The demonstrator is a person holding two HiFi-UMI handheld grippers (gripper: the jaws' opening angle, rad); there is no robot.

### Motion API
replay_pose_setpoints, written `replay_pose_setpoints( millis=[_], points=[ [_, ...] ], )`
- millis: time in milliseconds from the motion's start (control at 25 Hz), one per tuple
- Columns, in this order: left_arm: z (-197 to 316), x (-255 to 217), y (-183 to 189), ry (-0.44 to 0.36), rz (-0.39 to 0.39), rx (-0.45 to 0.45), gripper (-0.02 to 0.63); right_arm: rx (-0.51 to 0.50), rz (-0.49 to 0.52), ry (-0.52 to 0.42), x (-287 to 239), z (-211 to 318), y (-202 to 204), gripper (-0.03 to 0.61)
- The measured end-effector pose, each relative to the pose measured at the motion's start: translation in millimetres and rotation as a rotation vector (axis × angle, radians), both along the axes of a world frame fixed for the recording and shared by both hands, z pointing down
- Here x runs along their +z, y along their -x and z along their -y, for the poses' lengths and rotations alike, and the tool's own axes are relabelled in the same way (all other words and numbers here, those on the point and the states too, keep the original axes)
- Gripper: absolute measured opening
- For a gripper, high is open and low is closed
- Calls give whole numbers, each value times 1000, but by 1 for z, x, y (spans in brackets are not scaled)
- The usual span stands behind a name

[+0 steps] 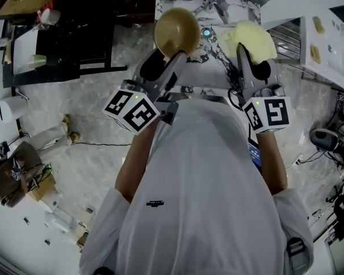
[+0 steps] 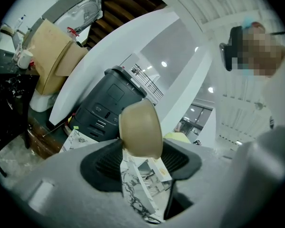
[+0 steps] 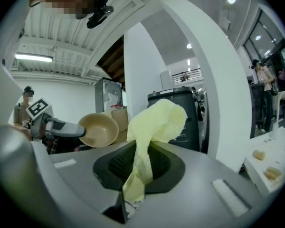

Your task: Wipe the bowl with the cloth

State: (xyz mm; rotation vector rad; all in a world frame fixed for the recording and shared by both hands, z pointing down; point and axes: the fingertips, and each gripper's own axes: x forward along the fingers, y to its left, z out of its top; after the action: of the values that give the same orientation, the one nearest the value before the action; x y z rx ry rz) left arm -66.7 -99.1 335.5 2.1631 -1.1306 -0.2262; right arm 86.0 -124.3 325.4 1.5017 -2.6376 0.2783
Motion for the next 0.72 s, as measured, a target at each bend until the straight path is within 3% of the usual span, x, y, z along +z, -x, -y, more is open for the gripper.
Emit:
replay_pose_setpoints(
  millis=[200,720],
  points=[
    [0,-1,9,-28,17,-72,255,124,9,6,2,-5,-23,38],
    [-9,11,12,-10,18,-153,255,205,-84,26,20,-16,-37,38]
  ],
)
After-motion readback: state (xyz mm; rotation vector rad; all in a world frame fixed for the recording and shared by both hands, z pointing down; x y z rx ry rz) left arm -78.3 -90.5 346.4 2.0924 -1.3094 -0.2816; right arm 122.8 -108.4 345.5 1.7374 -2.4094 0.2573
